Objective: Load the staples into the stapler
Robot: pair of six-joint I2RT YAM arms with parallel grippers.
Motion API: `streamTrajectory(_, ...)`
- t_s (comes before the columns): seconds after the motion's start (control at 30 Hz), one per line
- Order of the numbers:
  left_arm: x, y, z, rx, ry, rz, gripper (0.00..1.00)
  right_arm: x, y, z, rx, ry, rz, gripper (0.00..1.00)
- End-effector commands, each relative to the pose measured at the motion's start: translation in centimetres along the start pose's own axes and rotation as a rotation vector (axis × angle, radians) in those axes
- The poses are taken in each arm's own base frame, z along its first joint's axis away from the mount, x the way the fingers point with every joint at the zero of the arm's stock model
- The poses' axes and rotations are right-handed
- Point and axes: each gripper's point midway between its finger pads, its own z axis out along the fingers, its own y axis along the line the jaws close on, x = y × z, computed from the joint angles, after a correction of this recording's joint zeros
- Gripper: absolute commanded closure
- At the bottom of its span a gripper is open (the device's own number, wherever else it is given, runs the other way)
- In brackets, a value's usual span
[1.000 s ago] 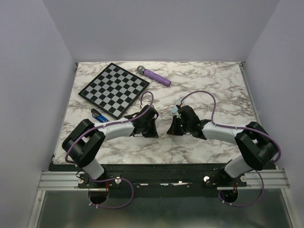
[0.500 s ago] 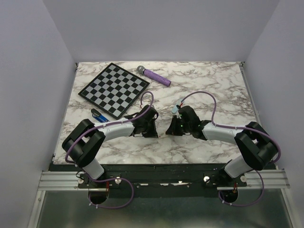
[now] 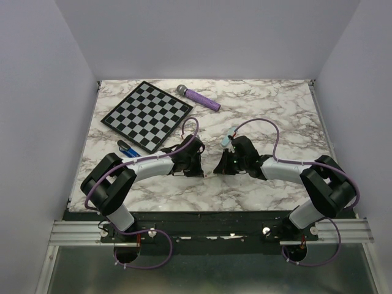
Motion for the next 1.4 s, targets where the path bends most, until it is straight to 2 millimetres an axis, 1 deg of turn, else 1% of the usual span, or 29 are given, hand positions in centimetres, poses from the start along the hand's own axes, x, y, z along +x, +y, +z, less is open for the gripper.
streamTrajectory(0.0,-0.4,-1.0,0.1,0.022,-0.002,0.017,0.97,0.4,0.6,0.3,-0.048,0.018,0.009,0.87)
streamTrajectory(0.07,-0.4,-0.9,0.1,0.018,-0.004,0.016,1.00,0.4,0.6,0.3,-0.046,0.018,0.011,0.90)
streamTrajectory(0.2,-0.5,-0.9,0.0,0.013,-0.011,0.015,1.00,0.3,0.5,0.2,-0.048,0.016,0.012,0.99)
streamTrajectory(0.33,-0.5,-0.5,-0.2,-0.002,-0.012,0.022,1.00,-0.1,-0.1,-0.1,-0.033,-0.004,0.021,0.99)
streamTrajectory(0.53,-0.3,0.2,-0.4,-0.028,-0.013,0.031,1.00,-0.3,-1.0,-0.4,-0.004,-0.024,0.022,0.99)
streamTrajectory(0.87,-0.8,1.2,-0.9,-0.075,-0.032,0.039,1.00,-0.9,-1.6,-1.1,0.005,-0.052,0.028,0.99)
streamTrajectory(0.97,-1.1,0.9,-1.0,-0.068,-0.042,0.041,1.00,-0.8,-1.4,-1.1,-0.007,-0.043,0.027,0.99)
streamTrajectory(1.07,-1.3,0.6,-1.2,-0.056,-0.050,0.039,1.00,-0.8,-0.8,-1.2,-0.042,-0.040,0.025,0.93)
streamTrajectory(1.1,-1.4,0.4,-1.2,-0.050,-0.050,0.036,1.00,-0.9,-0.5,-1.3,-0.053,-0.043,0.030,0.86)
streamTrajectory(1.2,-1.3,0.2,-1.2,-0.036,-0.049,0.029,1.00,-0.8,-0.2,-1.4,-0.068,-0.043,0.035,0.77)
streamTrajectory(1.27,-1.4,0.0,-1.3,-0.028,-0.051,0.027,1.00,-1.1,-0.1,-1.7,-0.068,-0.059,0.032,0.76)
streamTrajectory(1.37,-1.4,-0.3,-1.4,-0.017,-0.052,0.024,1.00,-1.4,-0.1,-2.2,-0.067,-0.079,0.030,0.70)
